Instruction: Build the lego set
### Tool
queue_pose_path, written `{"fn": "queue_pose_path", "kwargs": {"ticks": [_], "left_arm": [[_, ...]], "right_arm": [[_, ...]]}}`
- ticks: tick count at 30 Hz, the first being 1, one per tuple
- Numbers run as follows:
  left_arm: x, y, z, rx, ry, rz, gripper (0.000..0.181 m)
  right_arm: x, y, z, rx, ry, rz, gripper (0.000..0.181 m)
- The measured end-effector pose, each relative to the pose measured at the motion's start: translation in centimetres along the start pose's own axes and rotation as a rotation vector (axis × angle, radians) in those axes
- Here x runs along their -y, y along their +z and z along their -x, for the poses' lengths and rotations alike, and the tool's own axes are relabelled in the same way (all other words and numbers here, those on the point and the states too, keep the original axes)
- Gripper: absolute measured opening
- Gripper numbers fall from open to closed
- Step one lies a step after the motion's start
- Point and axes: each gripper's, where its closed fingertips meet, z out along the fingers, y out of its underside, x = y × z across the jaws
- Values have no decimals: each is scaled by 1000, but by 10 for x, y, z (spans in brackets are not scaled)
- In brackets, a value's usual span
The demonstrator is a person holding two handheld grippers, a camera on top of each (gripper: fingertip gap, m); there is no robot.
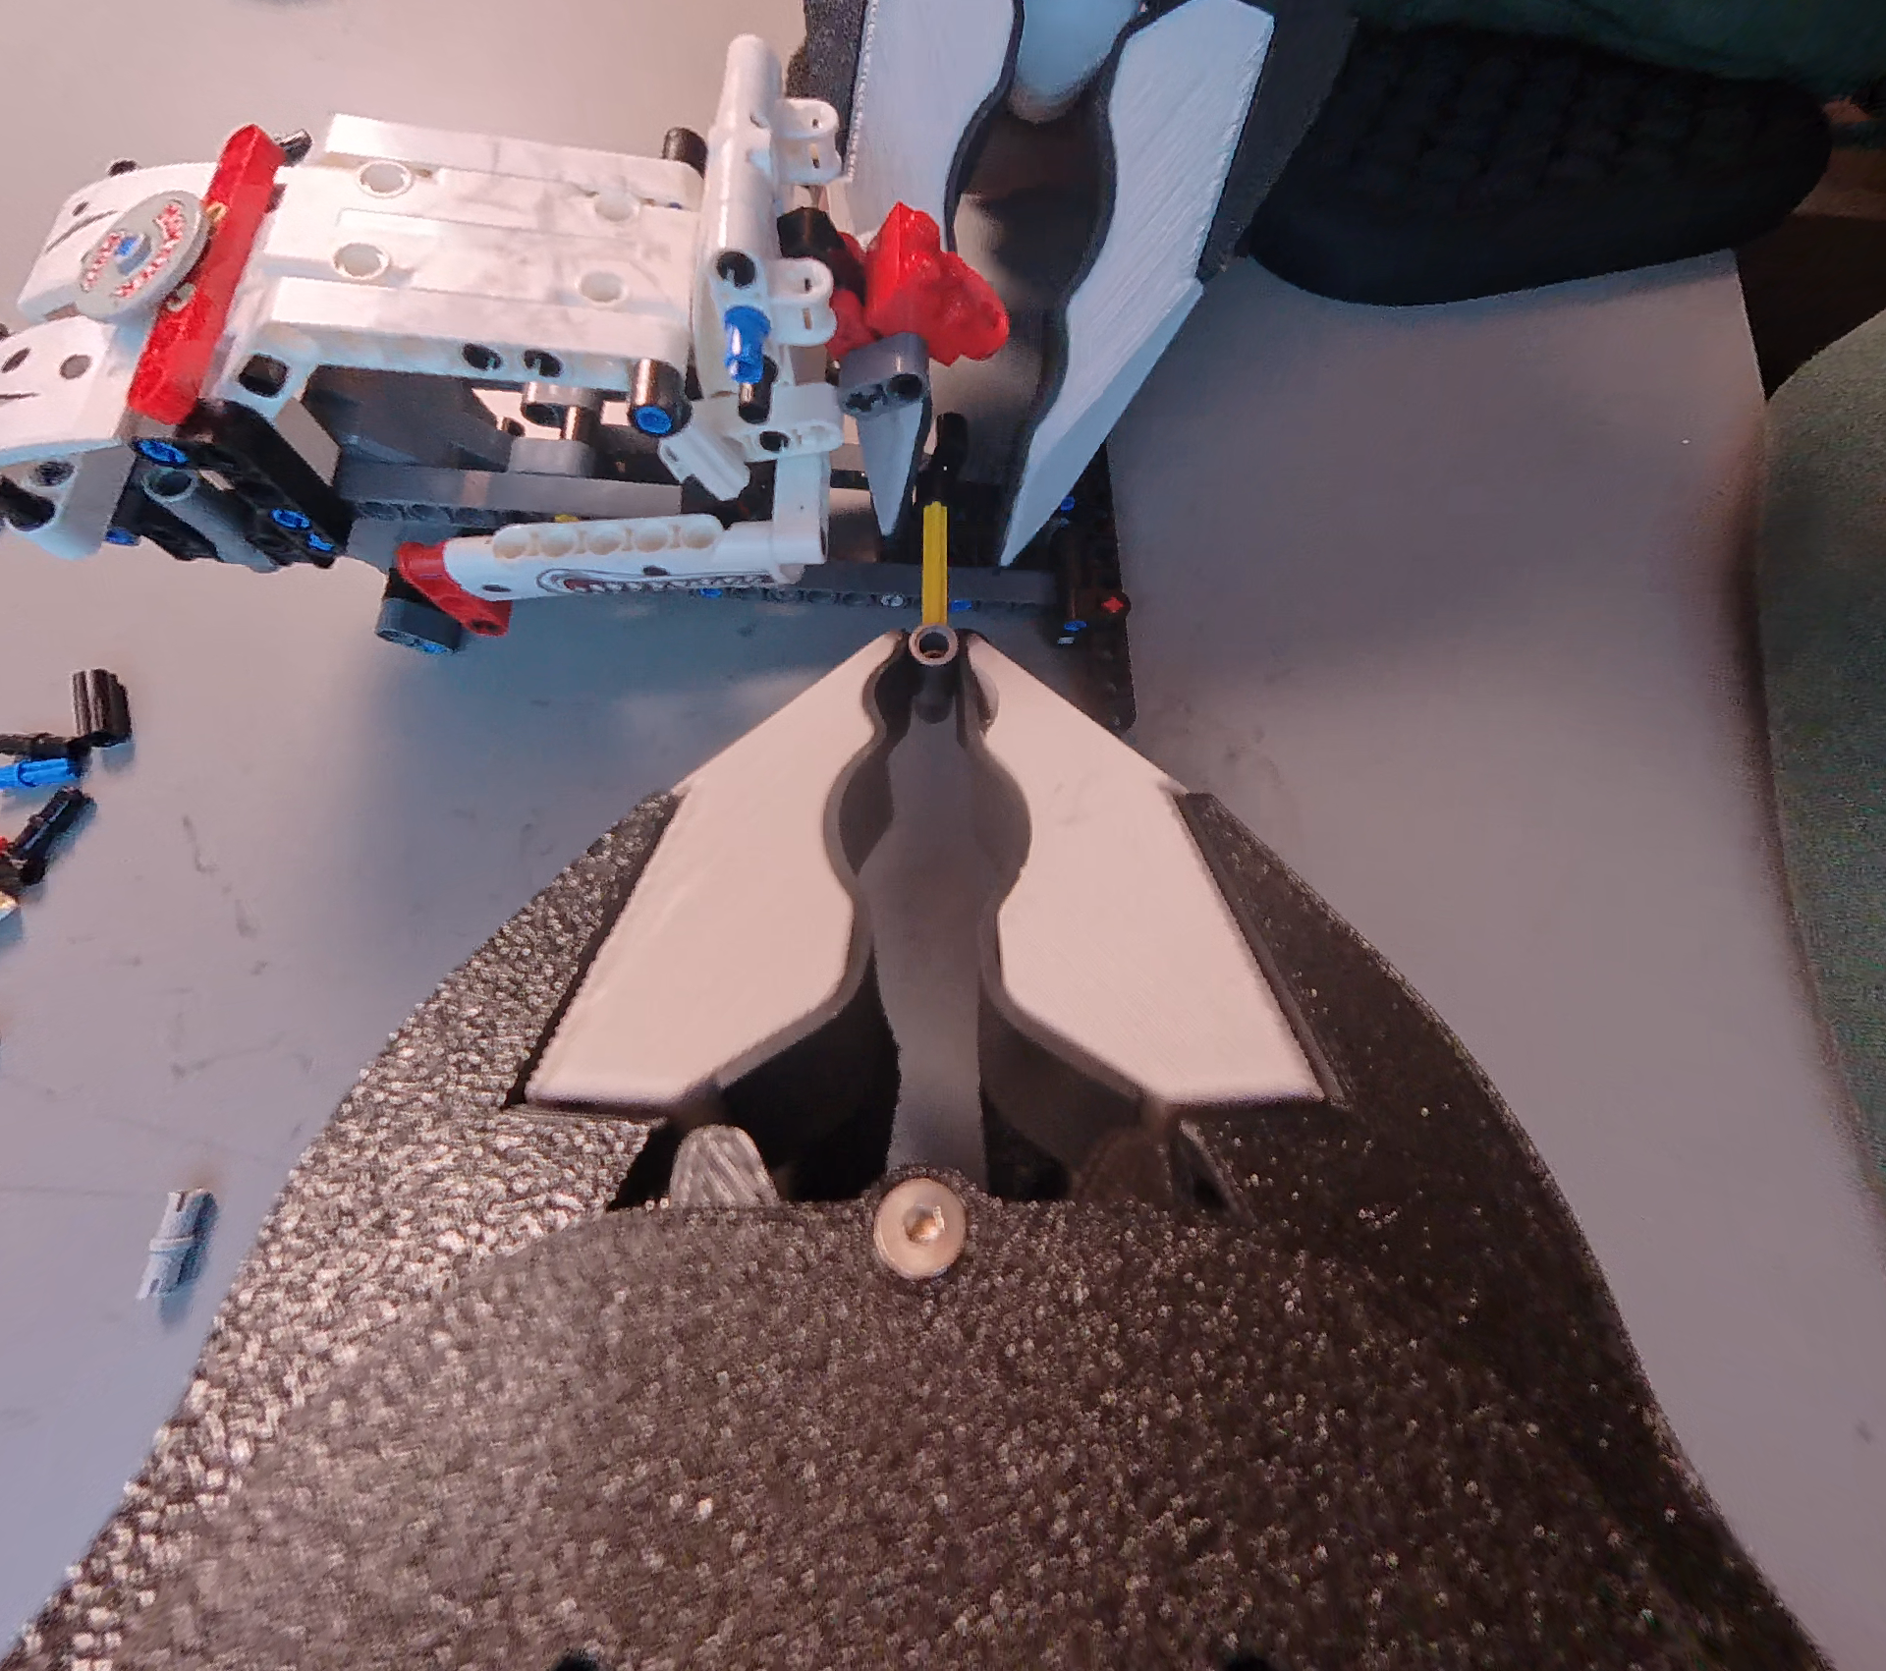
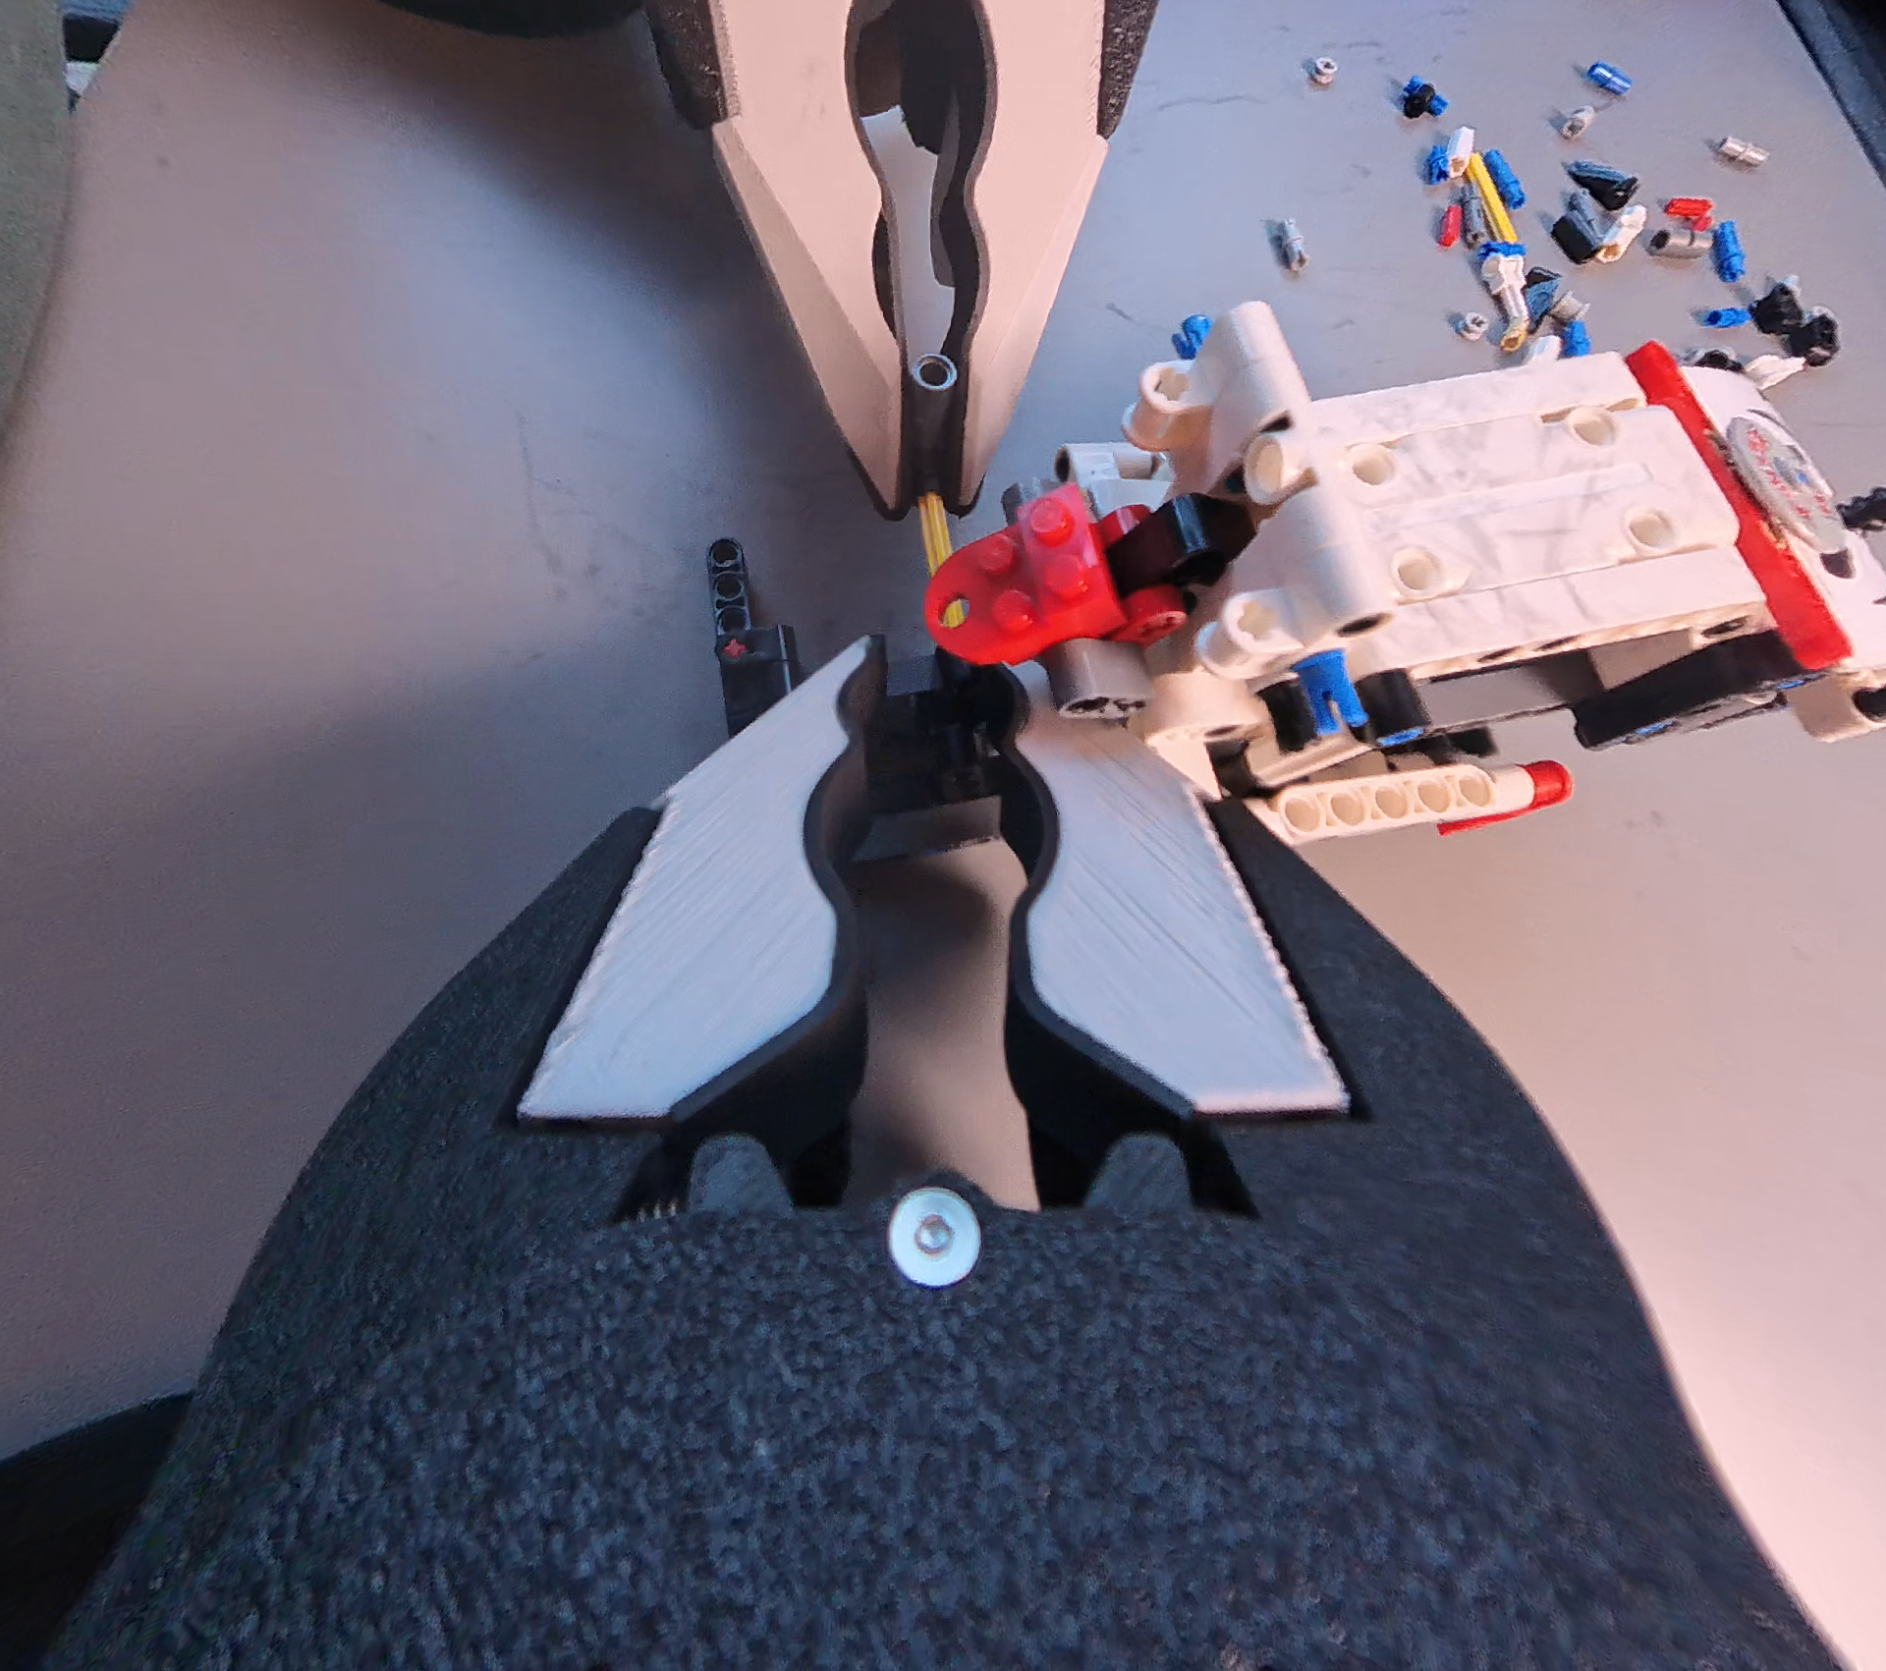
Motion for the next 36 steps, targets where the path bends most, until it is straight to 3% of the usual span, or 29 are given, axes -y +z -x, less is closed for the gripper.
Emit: {"fn": "queue_pose_path", "kwargs": {"ticks": [4,31,36], "left_arm": [[-1,1,-3,-13,17,-1,6],[5,5,-8,27,-29,0,5],[20,5,-13,0,-31,-60,6]], "right_arm": [[0,-4,-2,-10,-14,-12,8],[-3,-4,1,18,1,-12,5],[-2,-3,2,22,-4,-11,5]]}}
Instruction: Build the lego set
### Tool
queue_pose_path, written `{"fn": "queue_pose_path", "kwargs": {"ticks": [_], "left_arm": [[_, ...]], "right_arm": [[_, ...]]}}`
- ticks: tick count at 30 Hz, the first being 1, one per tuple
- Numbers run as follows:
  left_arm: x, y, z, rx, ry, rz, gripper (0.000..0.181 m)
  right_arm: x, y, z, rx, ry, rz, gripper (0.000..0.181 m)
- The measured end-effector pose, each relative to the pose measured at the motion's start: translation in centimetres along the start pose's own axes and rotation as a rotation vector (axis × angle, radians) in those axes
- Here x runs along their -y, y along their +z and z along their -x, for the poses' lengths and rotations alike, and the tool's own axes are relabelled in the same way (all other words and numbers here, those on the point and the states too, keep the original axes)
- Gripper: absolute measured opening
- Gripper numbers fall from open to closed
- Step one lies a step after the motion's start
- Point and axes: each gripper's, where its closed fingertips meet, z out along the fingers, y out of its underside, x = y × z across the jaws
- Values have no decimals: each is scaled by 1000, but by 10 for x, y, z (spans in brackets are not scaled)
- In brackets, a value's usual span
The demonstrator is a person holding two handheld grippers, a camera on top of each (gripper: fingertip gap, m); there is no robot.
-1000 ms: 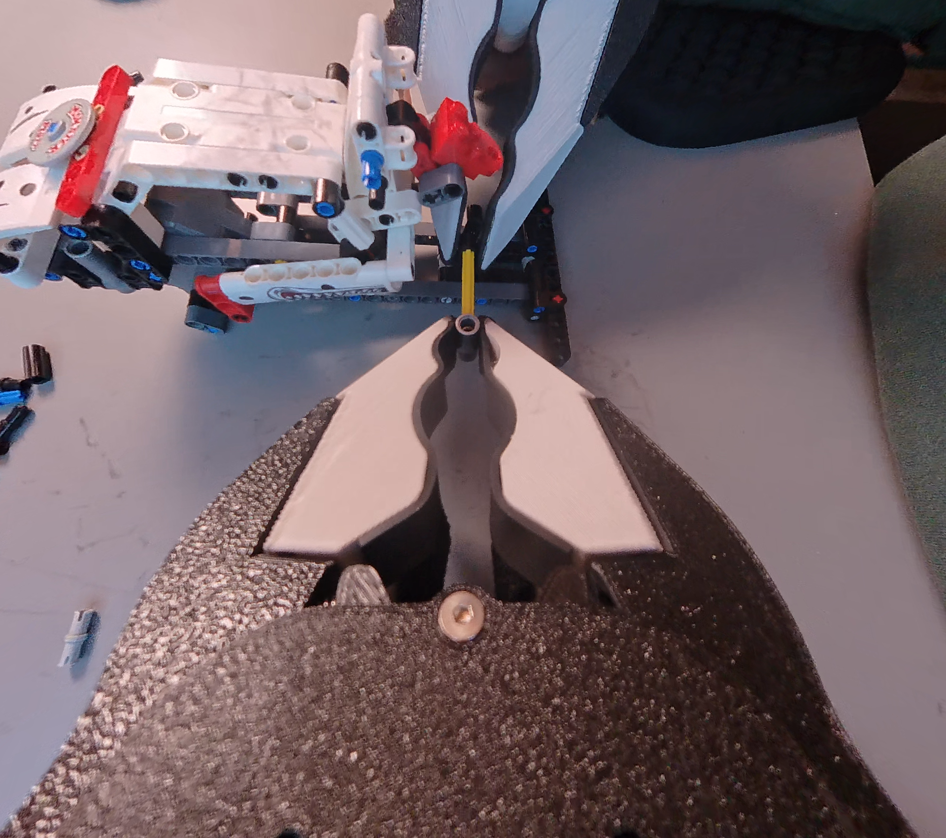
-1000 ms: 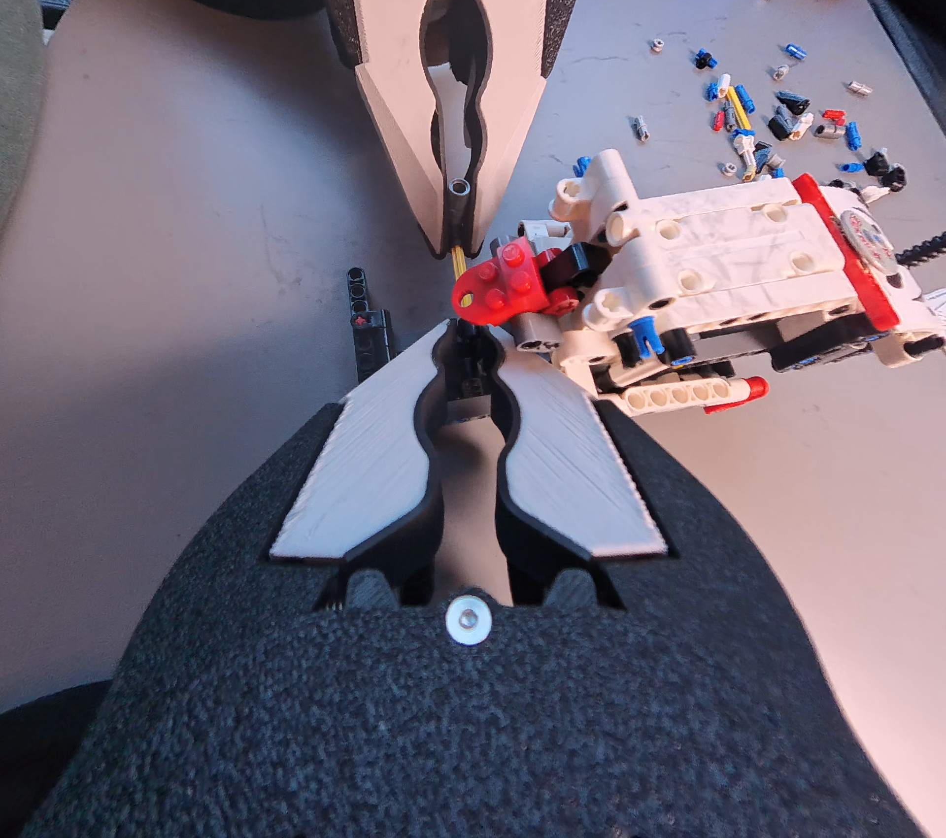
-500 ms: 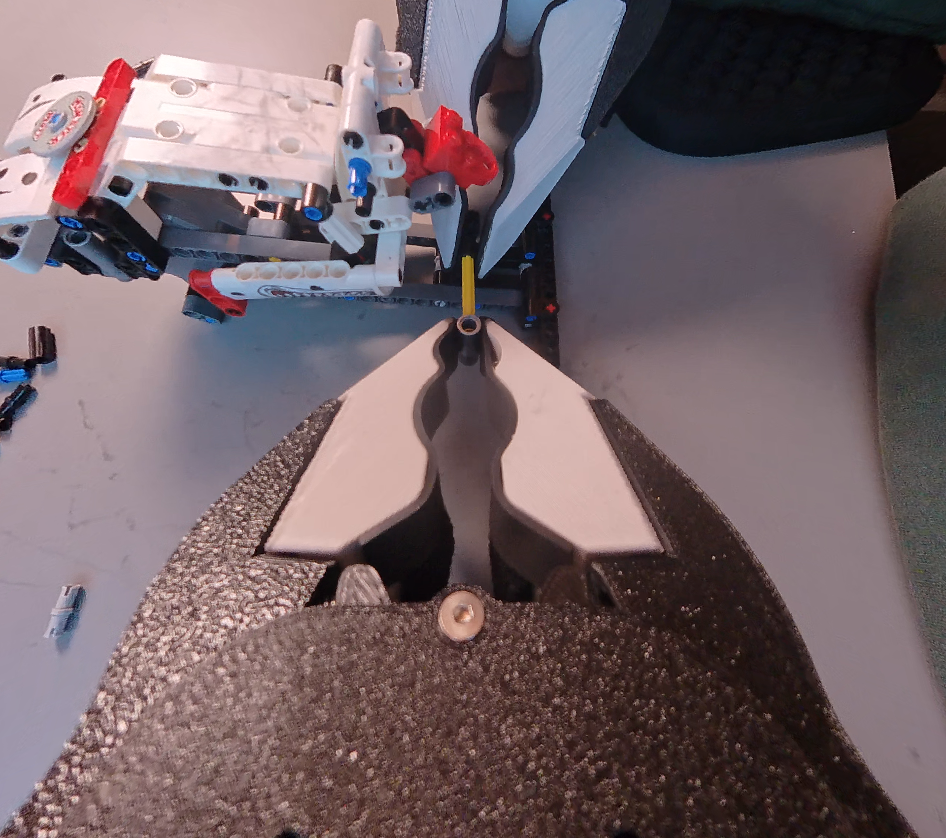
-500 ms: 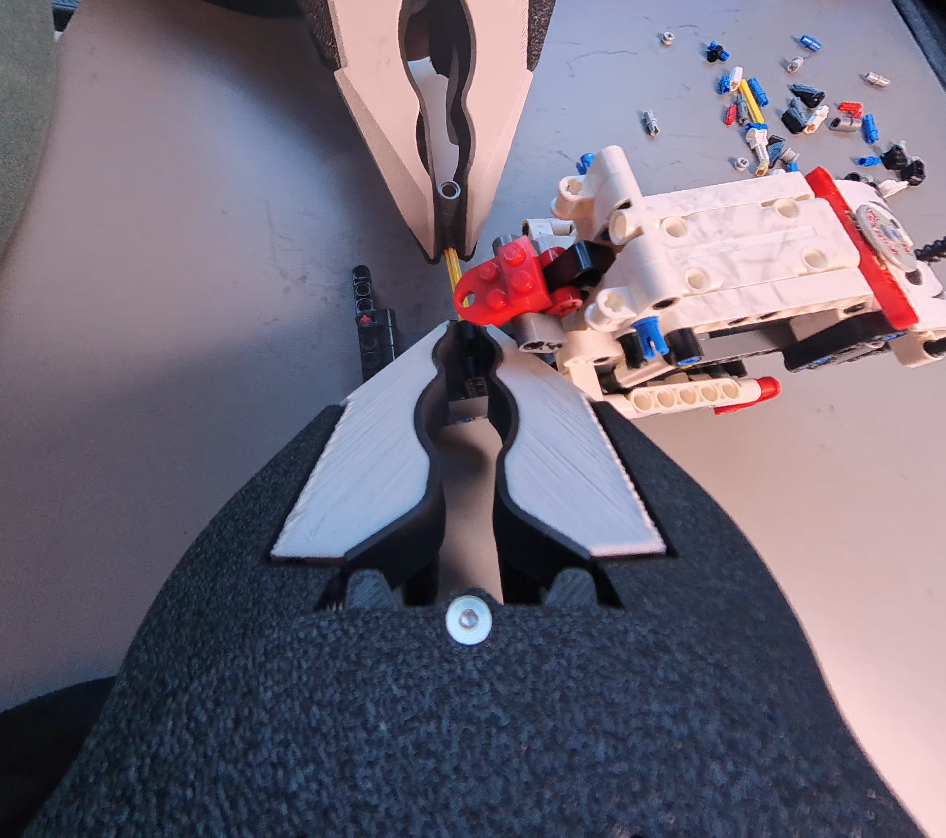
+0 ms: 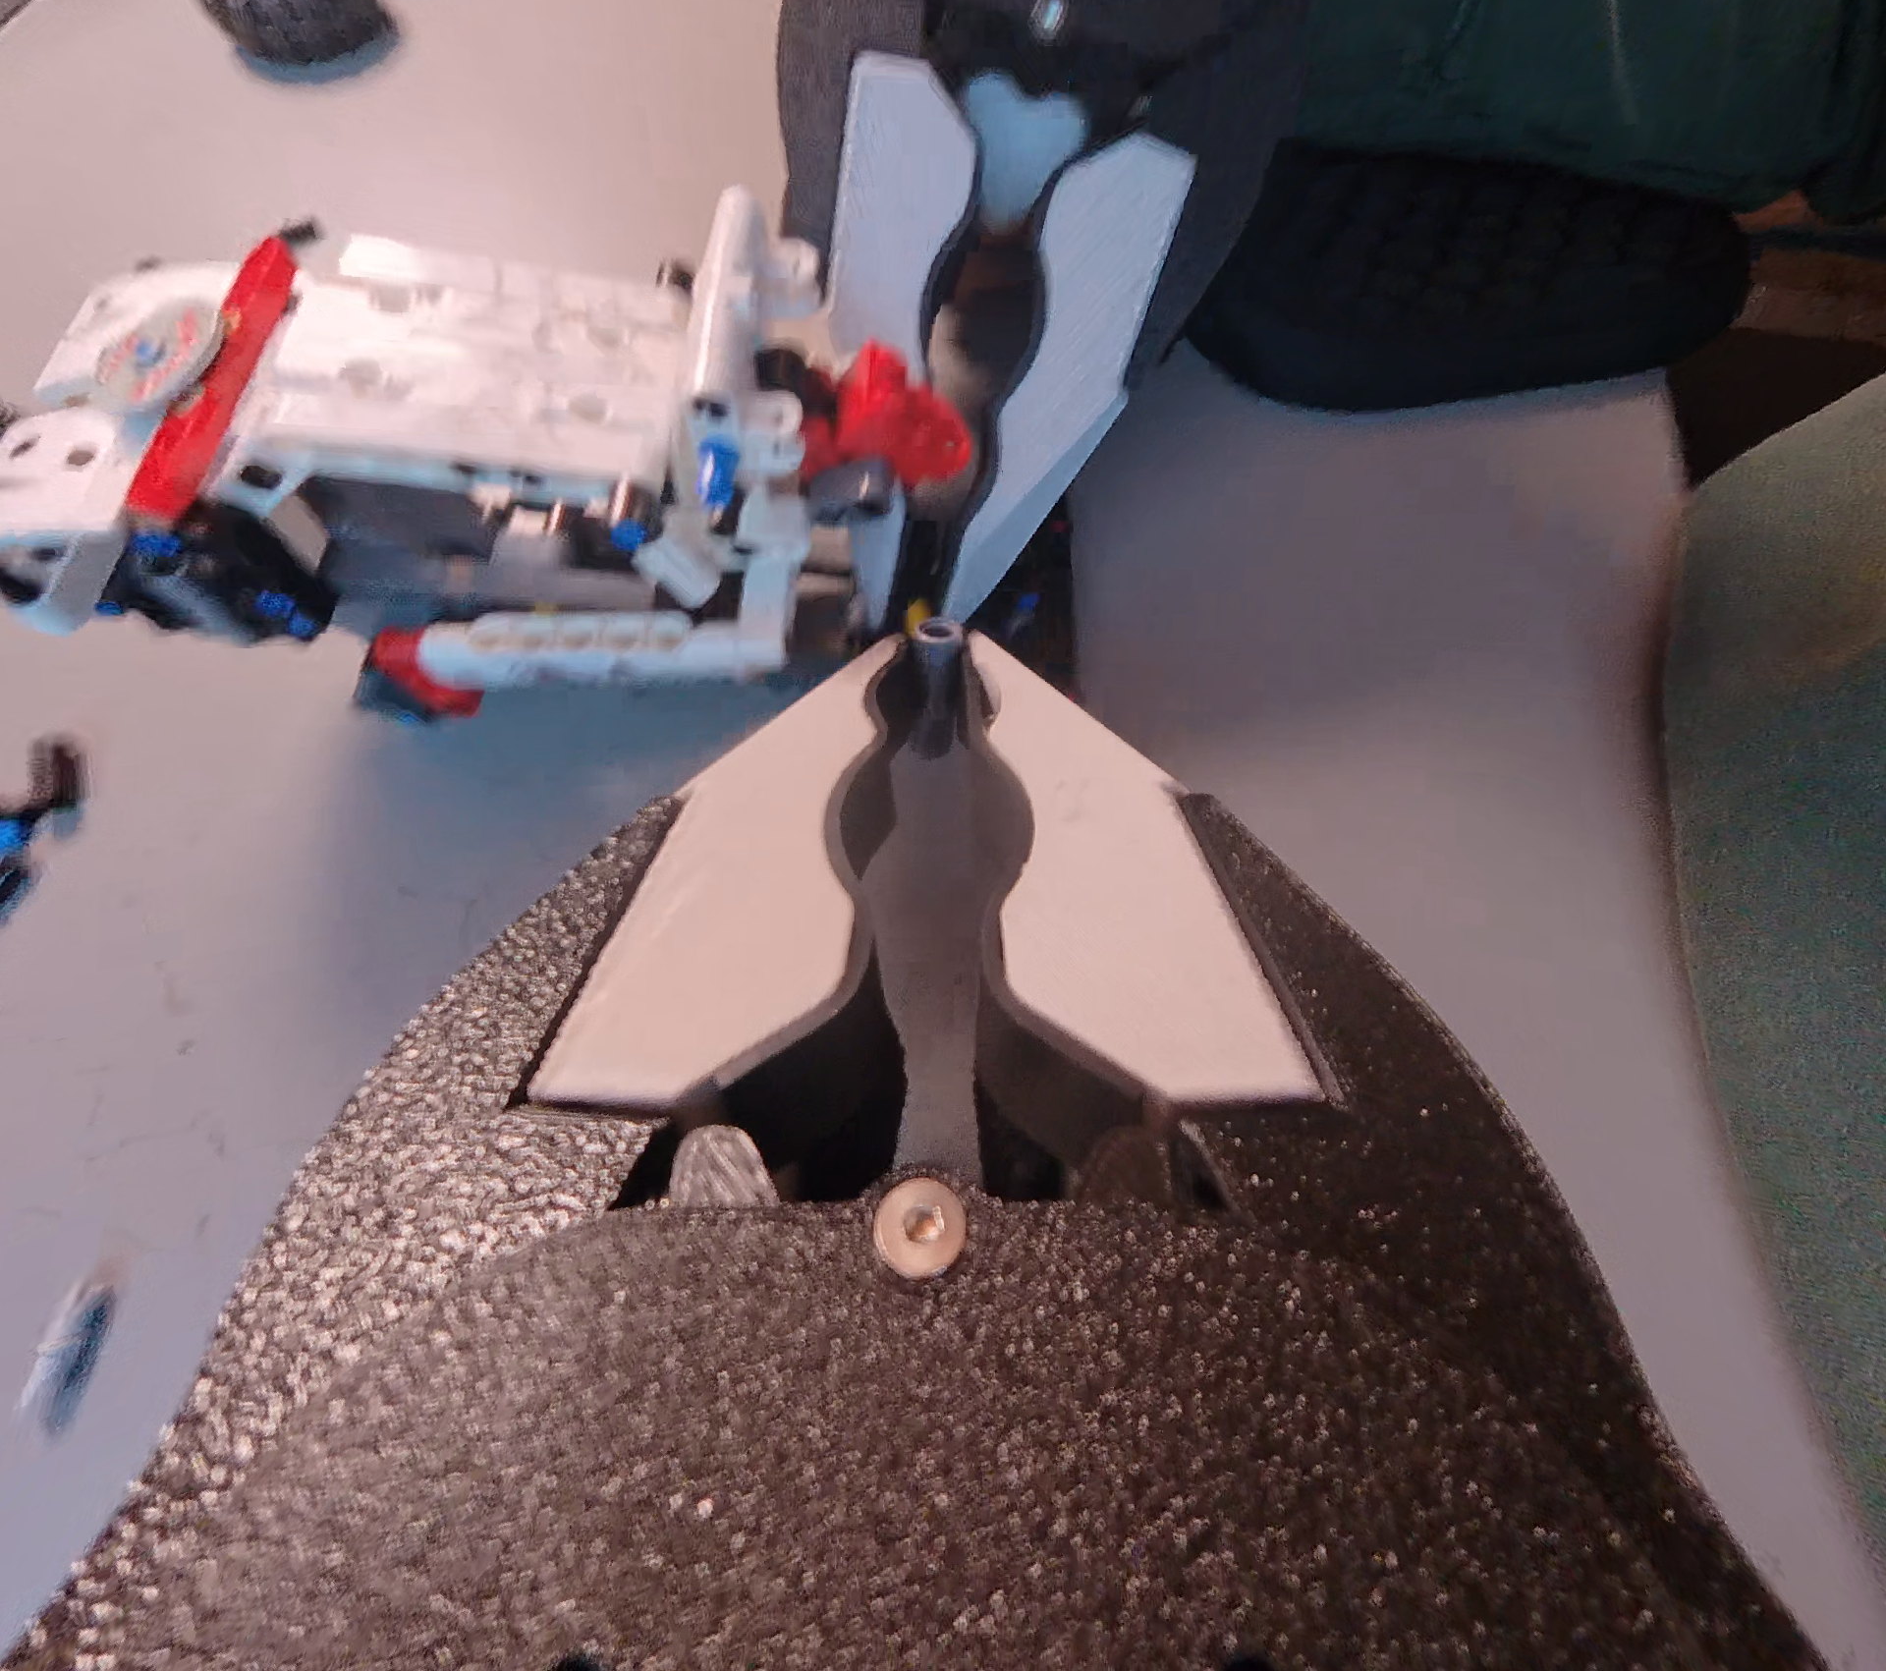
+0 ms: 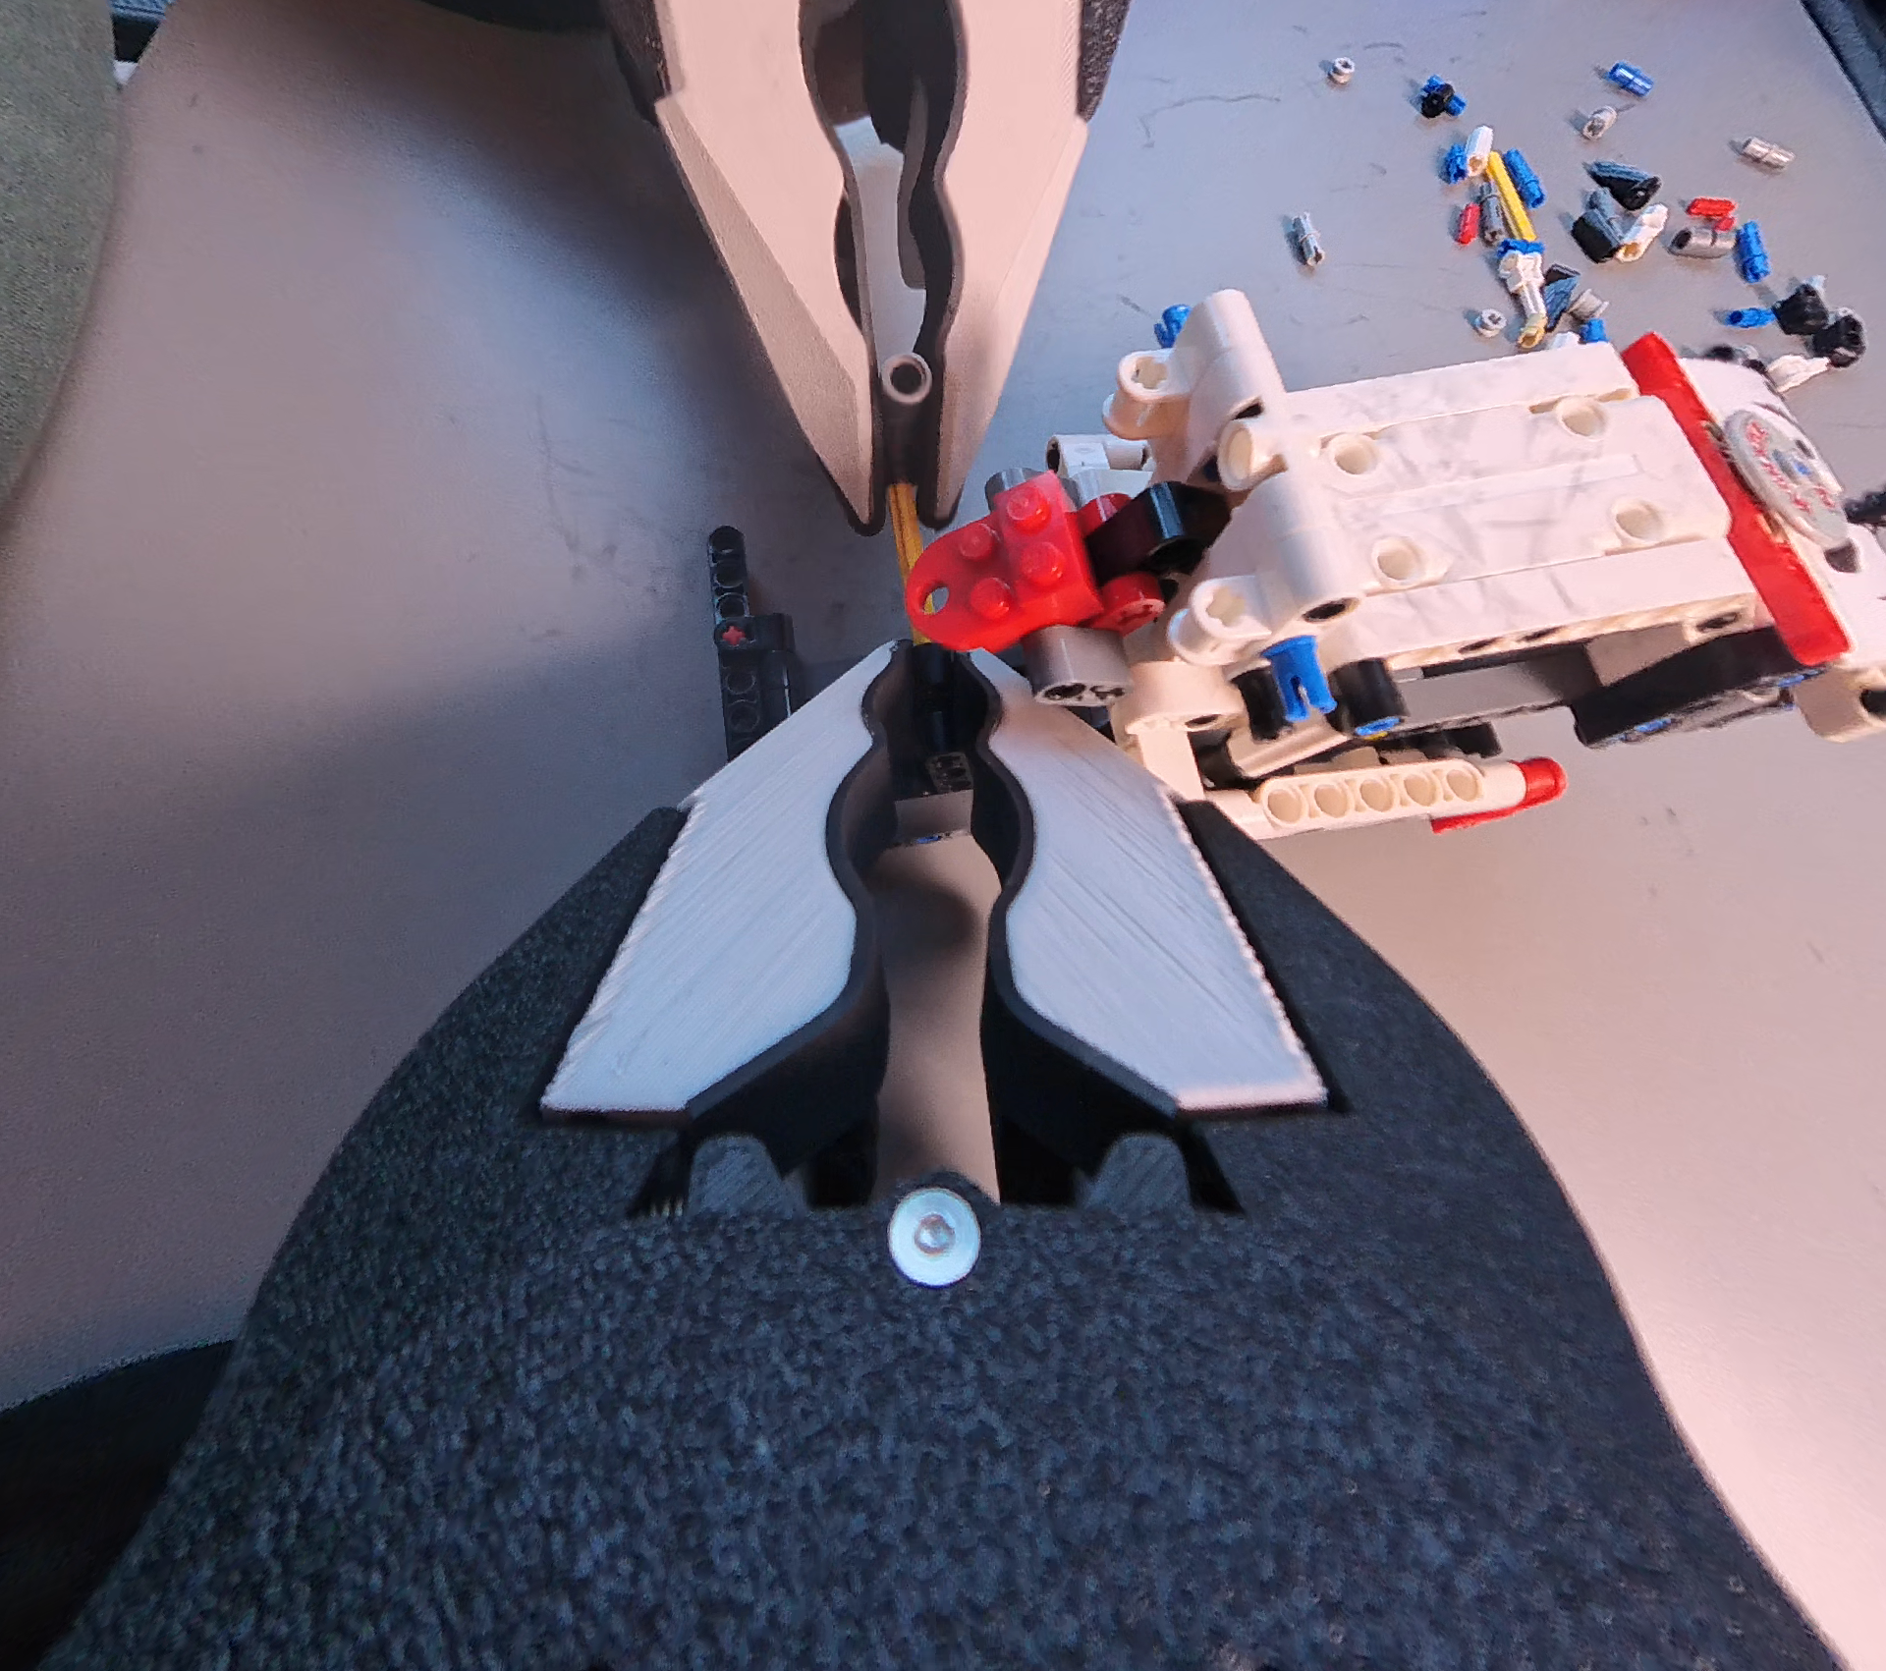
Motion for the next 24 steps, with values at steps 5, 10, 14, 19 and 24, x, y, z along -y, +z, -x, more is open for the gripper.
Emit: {"fn": "queue_pose_path", "kwargs": {"ticks": [5,10,14,19,24], "left_arm": [[12,5,-22,-71,87,26,6],[-4,-9,-15,-90,81,-7,6],[-22,-13,-15,-133,109,32,6],[-3,-32,-38,-276,129,-111,6],[30,-64,-61,-442,74,-330,6]], "right_arm": [[7,8,8,28,-14,-8,6],[10,10,11,18,-52,-9,6],[10,9,11,1,-65,-11,6],[11,7,12,-25,-91,-15,17],[4,-18,36,87,-23,80,35]]}}
